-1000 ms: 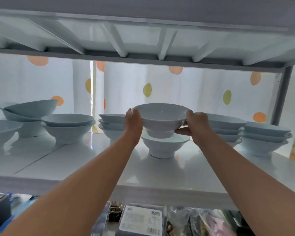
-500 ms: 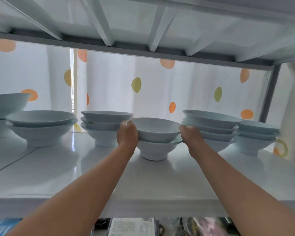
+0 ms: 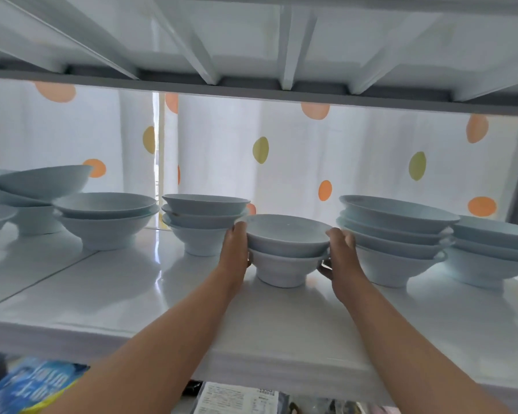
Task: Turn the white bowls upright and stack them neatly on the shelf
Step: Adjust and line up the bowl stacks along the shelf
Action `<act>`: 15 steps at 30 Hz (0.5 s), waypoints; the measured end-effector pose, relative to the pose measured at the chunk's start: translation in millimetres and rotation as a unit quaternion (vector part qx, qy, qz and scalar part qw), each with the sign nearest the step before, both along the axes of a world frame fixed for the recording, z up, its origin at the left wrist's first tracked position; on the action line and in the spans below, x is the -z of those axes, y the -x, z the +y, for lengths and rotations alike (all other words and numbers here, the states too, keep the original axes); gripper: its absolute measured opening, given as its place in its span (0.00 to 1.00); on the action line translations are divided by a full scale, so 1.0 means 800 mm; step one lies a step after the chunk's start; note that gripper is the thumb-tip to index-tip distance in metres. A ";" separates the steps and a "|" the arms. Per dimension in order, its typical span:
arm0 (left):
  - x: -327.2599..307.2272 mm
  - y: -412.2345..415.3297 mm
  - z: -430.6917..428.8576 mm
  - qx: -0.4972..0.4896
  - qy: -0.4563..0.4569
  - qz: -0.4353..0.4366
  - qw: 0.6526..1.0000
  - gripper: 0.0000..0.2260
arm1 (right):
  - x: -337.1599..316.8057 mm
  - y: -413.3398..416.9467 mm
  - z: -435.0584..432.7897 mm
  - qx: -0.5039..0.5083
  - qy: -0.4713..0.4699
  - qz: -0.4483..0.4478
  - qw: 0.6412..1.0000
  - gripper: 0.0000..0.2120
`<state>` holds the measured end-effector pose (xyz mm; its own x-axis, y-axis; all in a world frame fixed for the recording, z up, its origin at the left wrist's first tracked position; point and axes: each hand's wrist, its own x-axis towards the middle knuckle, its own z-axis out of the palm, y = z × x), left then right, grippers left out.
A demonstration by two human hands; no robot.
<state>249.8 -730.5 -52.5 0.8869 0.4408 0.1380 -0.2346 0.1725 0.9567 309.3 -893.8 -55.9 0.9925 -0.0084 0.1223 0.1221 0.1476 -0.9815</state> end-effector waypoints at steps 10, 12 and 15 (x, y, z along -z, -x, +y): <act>0.020 0.001 0.014 0.032 0.000 -0.006 0.999 0.18 | 0.017 -0.003 -0.010 -0.054 0.015 -0.021 0.998 0.23; 0.022 0.000 0.016 0.039 -0.005 -0.009 0.999 0.16 | 0.017 -0.002 -0.010 -0.044 0.019 -0.019 0.999 0.25; 0.021 0.004 0.018 0.029 0.001 -0.015 0.999 0.12 | 0.015 0.002 -0.009 -0.027 0.037 -0.022 0.999 0.25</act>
<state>246.3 -716.5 -69.0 0.9065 0.3891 0.1642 -0.2528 0.1885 0.9490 307.4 -900.9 -68.0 0.9849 0.0562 0.1636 0.1587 0.0825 -0.9839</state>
